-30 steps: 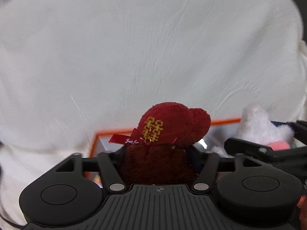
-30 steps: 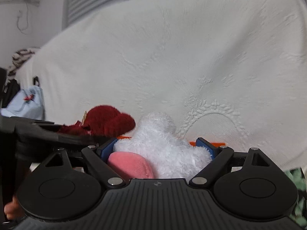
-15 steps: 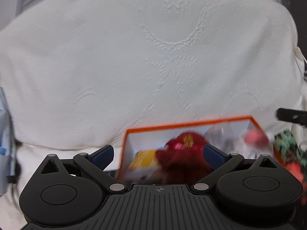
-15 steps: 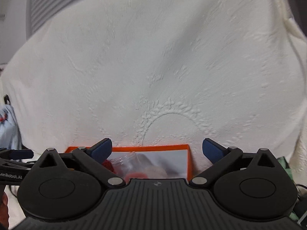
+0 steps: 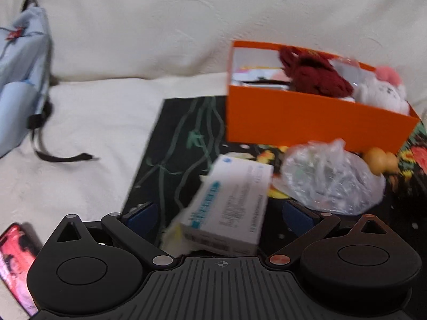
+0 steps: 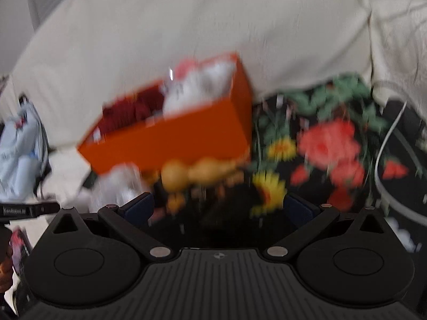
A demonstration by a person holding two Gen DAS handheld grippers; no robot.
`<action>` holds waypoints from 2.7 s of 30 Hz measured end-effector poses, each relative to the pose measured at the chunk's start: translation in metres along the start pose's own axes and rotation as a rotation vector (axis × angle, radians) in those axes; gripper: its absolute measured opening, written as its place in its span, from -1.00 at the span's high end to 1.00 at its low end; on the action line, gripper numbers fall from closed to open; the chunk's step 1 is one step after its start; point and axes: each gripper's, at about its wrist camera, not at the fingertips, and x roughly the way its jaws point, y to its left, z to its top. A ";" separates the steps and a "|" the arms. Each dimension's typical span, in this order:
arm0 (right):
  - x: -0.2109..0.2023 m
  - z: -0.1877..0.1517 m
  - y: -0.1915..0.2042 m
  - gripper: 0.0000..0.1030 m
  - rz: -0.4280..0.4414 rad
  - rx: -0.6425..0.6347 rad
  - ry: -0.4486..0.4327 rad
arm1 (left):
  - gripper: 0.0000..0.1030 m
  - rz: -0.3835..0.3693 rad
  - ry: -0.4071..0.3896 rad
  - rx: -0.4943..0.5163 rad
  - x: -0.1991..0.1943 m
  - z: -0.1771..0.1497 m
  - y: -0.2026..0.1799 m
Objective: Organize objects
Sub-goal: 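Grasp the white-blue medicine box with the left tool while the right tool grasps a black clip, then lift the medicine box with the left tool while the right tool lifts the black clip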
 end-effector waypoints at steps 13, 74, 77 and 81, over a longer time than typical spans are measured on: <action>0.036 -0.001 0.016 -1.00 -0.089 -0.056 0.123 | -1.00 -0.030 0.085 0.059 0.032 -0.006 -0.011; -0.068 -0.067 0.024 -0.20 0.075 -0.212 0.003 | -1.00 -0.047 -0.135 0.120 -0.073 -0.074 -0.063; -0.071 -0.066 0.023 -0.20 0.083 -0.204 -0.018 | -1.00 -0.052 -0.141 0.115 -0.075 -0.072 -0.063; -0.073 -0.064 0.022 -0.20 0.088 -0.193 -0.037 | -1.00 -0.051 -0.150 0.118 -0.078 -0.070 -0.063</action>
